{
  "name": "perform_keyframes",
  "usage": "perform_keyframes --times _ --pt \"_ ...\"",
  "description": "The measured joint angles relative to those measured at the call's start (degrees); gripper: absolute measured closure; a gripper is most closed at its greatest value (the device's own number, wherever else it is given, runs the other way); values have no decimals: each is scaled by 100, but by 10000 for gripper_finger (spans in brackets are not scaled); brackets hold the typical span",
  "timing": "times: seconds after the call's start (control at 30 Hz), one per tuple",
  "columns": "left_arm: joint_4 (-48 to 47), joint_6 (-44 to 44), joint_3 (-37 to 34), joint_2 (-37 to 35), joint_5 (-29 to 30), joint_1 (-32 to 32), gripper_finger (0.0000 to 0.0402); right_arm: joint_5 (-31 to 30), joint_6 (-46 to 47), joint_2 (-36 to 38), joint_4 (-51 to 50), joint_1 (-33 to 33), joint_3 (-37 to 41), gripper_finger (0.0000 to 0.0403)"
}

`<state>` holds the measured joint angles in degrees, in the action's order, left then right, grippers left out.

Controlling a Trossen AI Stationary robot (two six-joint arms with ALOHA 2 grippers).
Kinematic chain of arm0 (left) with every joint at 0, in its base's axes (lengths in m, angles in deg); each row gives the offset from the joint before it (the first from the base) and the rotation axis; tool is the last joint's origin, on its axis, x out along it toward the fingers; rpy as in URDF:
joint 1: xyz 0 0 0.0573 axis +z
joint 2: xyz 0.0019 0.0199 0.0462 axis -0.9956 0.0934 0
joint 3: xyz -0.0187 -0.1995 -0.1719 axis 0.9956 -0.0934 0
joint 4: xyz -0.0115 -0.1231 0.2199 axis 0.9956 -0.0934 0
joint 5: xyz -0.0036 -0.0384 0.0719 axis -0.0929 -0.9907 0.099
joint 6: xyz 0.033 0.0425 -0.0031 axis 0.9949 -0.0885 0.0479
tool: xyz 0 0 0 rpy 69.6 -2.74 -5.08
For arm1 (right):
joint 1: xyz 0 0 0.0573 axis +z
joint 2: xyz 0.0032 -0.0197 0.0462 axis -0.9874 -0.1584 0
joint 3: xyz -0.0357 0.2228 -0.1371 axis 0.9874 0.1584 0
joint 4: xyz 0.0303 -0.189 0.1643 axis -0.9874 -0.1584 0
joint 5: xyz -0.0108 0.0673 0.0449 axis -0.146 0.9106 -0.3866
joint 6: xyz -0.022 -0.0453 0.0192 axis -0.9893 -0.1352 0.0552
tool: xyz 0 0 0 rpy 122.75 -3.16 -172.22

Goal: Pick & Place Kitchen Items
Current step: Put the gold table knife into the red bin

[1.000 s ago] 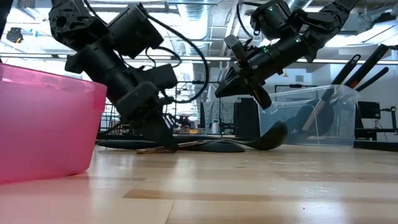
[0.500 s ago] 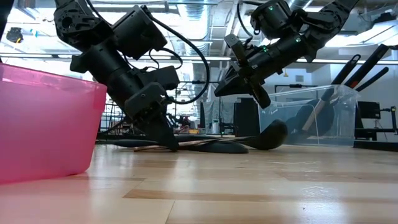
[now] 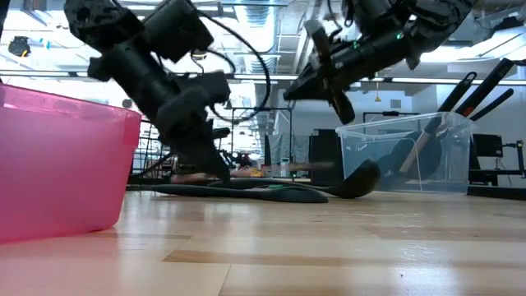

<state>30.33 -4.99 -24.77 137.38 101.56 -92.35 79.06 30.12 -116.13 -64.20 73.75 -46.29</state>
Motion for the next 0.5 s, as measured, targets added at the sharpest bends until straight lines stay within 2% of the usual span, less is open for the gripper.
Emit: perform_keyframes --times 0.27,0.5 --pt "-218 50 7 -702 53 18 387 -4 -462 929 30 46 0 403" --pt "-1131 212 11 -2052 -148 -88 387 -8 -990 1893 -8 113 -4 403"
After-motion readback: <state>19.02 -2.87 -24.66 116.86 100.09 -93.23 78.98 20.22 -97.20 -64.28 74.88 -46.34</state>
